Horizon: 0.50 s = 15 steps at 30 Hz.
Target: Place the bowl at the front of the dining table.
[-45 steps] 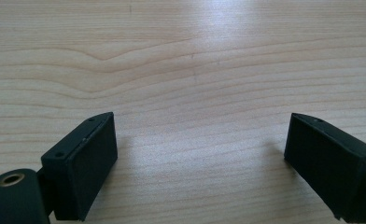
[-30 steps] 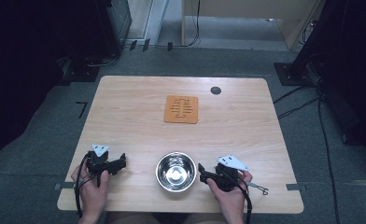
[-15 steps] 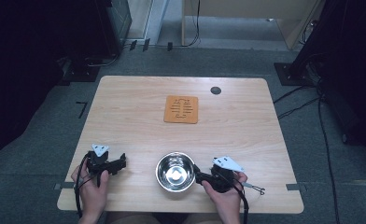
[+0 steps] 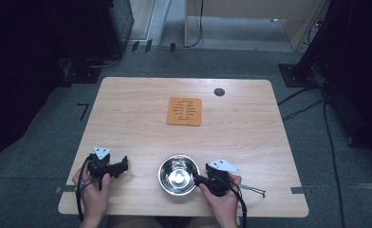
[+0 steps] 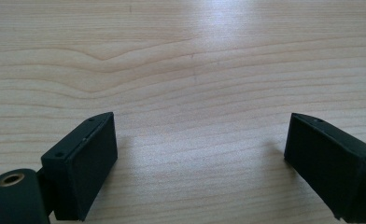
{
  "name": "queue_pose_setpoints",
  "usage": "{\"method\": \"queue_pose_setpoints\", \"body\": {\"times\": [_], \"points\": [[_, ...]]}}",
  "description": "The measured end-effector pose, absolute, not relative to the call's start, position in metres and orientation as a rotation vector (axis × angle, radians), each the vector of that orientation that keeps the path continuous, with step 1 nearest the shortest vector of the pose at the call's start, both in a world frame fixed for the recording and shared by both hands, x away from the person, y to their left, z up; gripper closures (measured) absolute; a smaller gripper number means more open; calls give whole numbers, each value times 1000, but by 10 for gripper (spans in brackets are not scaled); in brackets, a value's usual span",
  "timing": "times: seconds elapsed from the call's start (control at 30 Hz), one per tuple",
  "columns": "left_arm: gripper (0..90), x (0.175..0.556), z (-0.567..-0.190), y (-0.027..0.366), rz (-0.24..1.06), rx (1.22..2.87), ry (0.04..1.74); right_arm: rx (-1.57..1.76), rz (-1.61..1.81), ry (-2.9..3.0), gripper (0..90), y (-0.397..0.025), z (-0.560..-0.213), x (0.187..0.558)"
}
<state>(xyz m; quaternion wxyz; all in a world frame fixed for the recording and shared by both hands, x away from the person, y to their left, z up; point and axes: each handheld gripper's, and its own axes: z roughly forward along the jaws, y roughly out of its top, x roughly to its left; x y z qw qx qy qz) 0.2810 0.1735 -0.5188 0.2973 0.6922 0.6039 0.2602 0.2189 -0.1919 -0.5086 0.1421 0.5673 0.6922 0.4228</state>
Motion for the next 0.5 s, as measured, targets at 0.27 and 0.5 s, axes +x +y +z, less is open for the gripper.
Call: {"method": "queue_pose_setpoints", "body": {"times": [0.27,0.5], "points": [[92,281,-519,174,691,1840,1605,1649,1140,2038,632,-178,-513,222],[92,281,-519,173,691,1840,1606,1660,1272,2055,789,-179,-517,226]]}}
